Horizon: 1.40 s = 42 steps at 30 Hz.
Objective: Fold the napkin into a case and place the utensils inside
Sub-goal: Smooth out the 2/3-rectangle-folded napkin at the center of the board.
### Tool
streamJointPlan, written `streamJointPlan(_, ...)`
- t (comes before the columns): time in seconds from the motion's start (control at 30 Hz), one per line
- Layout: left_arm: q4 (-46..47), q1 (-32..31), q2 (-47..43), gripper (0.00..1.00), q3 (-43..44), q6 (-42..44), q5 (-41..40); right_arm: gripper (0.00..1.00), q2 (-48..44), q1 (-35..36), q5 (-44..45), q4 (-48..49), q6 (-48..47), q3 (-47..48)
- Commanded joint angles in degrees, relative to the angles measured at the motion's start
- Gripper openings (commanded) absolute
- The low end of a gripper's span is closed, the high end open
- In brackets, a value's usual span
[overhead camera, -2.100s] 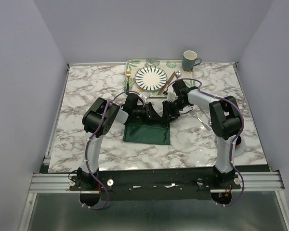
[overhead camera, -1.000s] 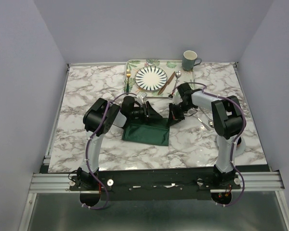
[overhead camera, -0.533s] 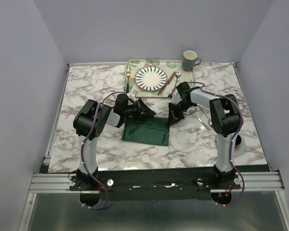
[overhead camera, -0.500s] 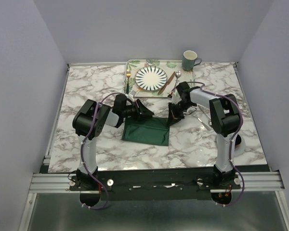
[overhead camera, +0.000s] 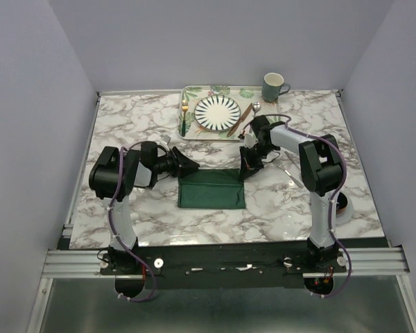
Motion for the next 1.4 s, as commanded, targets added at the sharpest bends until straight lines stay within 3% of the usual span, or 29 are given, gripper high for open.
streamJointPlan(0.0,-1.2,1.6,-9.5,0.37,-1.1,4.5,2.5,0.01,3.3,0.3,8.5,2.0,-4.3,1.1)
streamJointPlan(0.03,-4.0,-1.1,-11.7,0.36,0.8,10.4,2.5,0.01,2.8,0.4,7.7,2.1,-4.7,1.2)
streamJointPlan(0.07,-14.0,-2.9,-13.3,0.34,5.1,14.9,1.7,0.01,2.2,0.5,6.1,2.2,-4.8,1.2)
streamJointPlan(0.13,-18.5,-7.9,-14.8,0.2,8.2,20.8,-1.1,0.01,0.9,0.9,5.2,2.3,-5.2,1.2)
streamJointPlan(0.2,-20.9,-10.1,-12.8,0.08,10.8,20.8,-3.1,0.01,0.3,1.2,5.1,2.1,-5.5,1.2)
streamJointPlan(0.3,-20.2,-13.3,-8.0,0.01,13.5,18.2,-4.9,0.01,0.2,1.2,5.0,1.6,-6.3,1.6)
streamJointPlan(0.93,-17.2,-15.8,4.0,0.0,9.5,11.7,-10.2,0.01,-5.1,1.2,-3.5,-1.6,-2.2,-0.3)
streamJointPlan(1.17,-19.4,-15.0,3.9,0.0,9.8,12.3,-11.2,0.01,-1.0,1.2,0.4,-0.6,-0.4,-3.5)
streamJointPlan(1.37,-13.1,-14.4,1.5,0.0,8.3,12.7,-7.3,0.01,1.1,0.4,2.7,0.8,-0.3,-2.8)
